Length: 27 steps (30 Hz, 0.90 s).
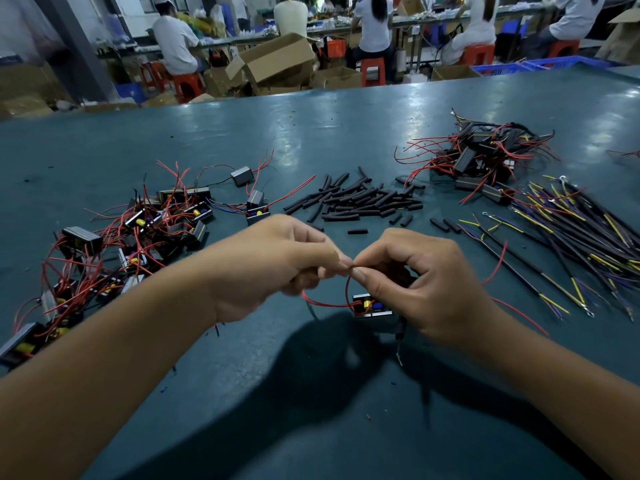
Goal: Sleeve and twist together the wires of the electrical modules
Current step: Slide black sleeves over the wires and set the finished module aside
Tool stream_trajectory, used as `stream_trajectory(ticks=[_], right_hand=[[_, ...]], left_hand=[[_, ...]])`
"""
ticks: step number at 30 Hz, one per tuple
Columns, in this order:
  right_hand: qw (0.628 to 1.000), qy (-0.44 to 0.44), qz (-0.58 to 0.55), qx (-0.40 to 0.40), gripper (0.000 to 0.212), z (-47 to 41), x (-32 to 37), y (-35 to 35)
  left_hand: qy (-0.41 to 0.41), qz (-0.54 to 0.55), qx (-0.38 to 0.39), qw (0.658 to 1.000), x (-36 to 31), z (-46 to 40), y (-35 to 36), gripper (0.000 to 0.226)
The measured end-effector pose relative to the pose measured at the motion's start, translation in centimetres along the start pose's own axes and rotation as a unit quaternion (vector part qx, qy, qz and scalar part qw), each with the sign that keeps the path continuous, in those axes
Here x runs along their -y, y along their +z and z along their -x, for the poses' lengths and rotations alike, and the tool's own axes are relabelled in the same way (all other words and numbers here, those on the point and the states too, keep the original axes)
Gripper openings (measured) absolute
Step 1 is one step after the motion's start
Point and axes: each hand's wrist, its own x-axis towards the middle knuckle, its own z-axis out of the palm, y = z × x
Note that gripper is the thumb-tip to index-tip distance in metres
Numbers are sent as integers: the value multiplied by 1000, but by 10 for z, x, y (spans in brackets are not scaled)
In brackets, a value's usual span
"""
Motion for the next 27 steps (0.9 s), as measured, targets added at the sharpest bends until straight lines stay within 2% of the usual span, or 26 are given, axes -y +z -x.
stream_trajectory(ticks=[2, 4, 5, 7, 9, 13, 15, 16, 17, 19, 21, 22, 23, 24, 25, 26, 27], right_hand=[[1000, 6, -11, 3, 6, 0, -1, 1], [999, 19, -30, -1, 6, 0, -2, 0], [999, 27, -39, -3, 7, 0, -2, -1], [998, 38, -48, -2, 7, -1, -3, -2], [998, 41, -51, 3, 6, -1, -3, -3], [998, 39, -57, 7, 6, -1, -3, -2], [998, 37, -55, 4, 7, -1, -3, -2], [998, 36, -54, 3, 7, -1, -3, -2], [998, 34, -51, 2, 6, -1, -3, -3], [999, 30, -43, 2, 5, -1, -4, -2], [999, 25, -40, 8, 5, -1, -4, -2], [999, 21, -37, 13, 6, -1, -3, -2], [999, 19, -35, 17, 7, -1, -3, -1], [999, 19, -36, 20, 7, 0, -3, 0], [999, 22, -40, 19, 8, 0, -3, 0], [998, 27, -46, 15, 8, -1, -4, 0], [998, 33, -53, 8, 8, -1, -5, 0]], left_hand=[[-47, 77, 12, 996, 1, 0, 5, 19], [26, 20, -33, 999, 4, 3, 5, 17], [99, -73, -73, 990, 5, 5, 2, 13], [248, -265, -136, 922, 8, 8, -5, 12], [333, -358, -142, 861, 10, 9, -7, 13], [398, -476, -164, 767, 11, 5, -6, 20], [414, -507, -164, 738, 7, 5, -7, 22], [414, -504, -162, 741, 6, 4, -7, 22], [403, -486, -154, 760, 5, 4, -6, 22], [335, -387, -115, 851, 5, 4, -3, 17], [199, -208, -68, 955, 4, 3, 0, 18], [110, -100, -47, 988, 3, 3, 2, 21], [23, -4, -20, 1000, 2, 3, 5, 23], [-30, 57, -4, 998, 1, 3, 6, 22], [-43, 77, -2, 996, 1, 4, 6, 22], [-17, 49, -19, 998, 2, 5, 5, 22], [39, -23, -50, 998, 4, 6, 4, 19]])
